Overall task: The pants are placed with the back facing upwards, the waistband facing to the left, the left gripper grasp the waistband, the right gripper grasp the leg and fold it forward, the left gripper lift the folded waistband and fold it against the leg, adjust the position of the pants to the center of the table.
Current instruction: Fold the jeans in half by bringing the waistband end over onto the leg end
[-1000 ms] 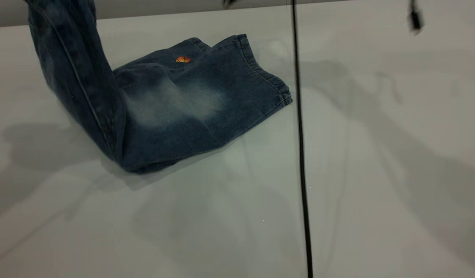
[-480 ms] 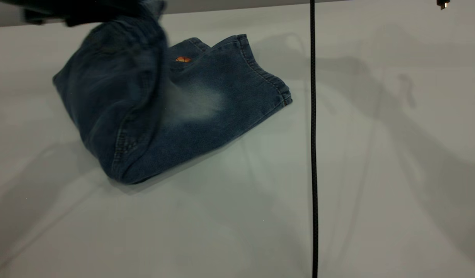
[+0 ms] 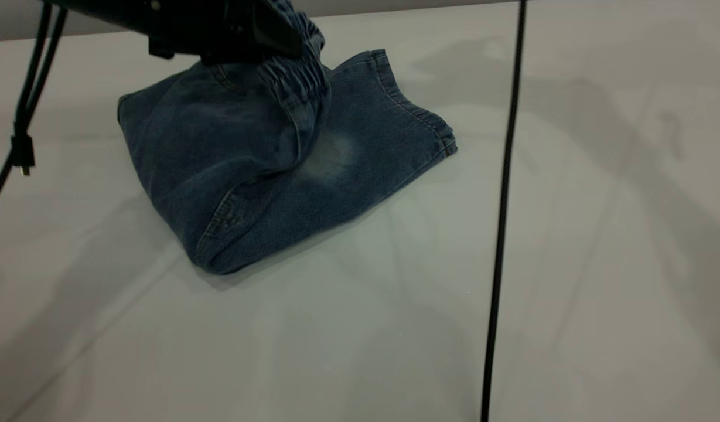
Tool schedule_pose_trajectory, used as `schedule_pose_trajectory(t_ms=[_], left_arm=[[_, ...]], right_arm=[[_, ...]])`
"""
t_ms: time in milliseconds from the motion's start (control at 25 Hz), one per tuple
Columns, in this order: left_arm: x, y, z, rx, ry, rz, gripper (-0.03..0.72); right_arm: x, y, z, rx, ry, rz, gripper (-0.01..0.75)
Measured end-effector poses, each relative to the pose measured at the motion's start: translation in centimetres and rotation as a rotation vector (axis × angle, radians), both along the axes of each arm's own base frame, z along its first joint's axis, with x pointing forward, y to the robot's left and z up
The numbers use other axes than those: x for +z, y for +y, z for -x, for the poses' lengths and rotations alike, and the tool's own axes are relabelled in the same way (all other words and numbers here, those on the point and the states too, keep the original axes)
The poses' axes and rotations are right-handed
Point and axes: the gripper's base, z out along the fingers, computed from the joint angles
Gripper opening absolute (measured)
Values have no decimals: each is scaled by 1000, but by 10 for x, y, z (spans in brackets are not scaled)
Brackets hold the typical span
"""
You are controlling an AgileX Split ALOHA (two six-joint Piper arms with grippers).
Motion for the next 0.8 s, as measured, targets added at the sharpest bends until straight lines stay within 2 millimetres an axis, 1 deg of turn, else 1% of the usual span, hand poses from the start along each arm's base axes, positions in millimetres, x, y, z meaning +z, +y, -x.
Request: schedule_pose_trajectory(t_ms=[120, 200, 280, 360, 480, 520, 560, 640, 720, 800], left_arm=[[-10, 0, 0, 0, 25, -6, 162], [-13, 0, 0, -5, 32, -5, 194], [-11, -2, -1, -31, 14, 2, 269], [-6, -5, -5, -62, -27, 1, 384], [9, -5, -15, -50, -83, -4, 543], [16, -4, -16, -43, -100, 0, 586], [21, -2, -16, -34, -114, -5, 613], [32, 3, -16, -14, -143, -25, 644], [46, 6, -14, -27, -186, -51, 645], [65, 6, -9, -76, -240, -69, 638]], right_arm=[[11, -10, 2, -2, -1, -1, 505], [13, -10, 4, 7, 1, 0, 505], [12, -10, 6, 22, 16, 6, 505], [9, -9, 8, 40, 38, 17, 505], [9, -10, 9, 47, 49, 20, 505], [9, -12, 9, 48, 53, 23, 505], [8, -14, 9, 50, 58, 31, 505], [6, -19, 8, 46, 59, 60, 505], [6, -22, 8, 45, 61, 75, 505], [5, -23, 7, 42, 58, 86, 505]])
